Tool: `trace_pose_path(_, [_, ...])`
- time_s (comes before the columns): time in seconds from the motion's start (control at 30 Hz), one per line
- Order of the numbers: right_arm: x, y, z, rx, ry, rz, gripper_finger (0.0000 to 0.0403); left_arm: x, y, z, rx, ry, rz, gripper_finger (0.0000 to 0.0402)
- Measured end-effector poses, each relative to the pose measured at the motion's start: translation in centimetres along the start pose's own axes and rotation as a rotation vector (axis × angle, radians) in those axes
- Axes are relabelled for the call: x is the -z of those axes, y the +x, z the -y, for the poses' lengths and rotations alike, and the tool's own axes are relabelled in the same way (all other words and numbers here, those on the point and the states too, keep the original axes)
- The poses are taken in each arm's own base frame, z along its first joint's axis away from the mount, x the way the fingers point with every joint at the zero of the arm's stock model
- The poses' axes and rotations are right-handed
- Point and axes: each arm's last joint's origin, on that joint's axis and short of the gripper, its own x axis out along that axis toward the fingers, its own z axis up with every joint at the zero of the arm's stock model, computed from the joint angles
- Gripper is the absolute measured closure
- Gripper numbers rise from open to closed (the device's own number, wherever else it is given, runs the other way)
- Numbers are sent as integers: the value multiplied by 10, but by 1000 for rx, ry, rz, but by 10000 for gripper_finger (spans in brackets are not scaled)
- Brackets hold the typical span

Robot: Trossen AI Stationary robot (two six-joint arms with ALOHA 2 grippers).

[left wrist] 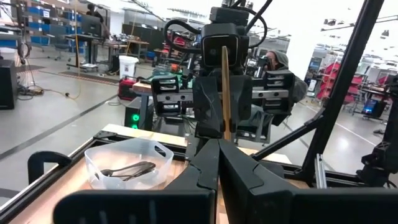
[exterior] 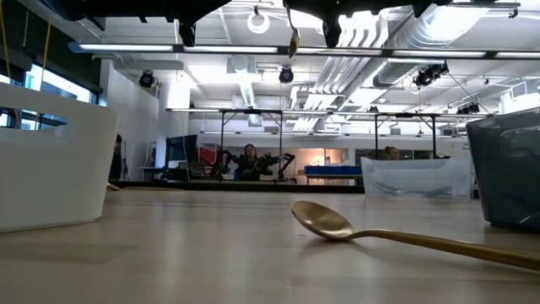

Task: Sort silverware by color (type)
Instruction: Put the gold spoon into the white bin

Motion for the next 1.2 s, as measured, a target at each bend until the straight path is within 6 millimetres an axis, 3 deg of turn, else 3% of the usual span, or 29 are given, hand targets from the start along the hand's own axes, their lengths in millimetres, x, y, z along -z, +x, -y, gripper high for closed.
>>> trace_pose_path(1.2, [0, 0, 0, -2, 18, 0, 403, 0, 0, -2, -71, 15, 12, 401])
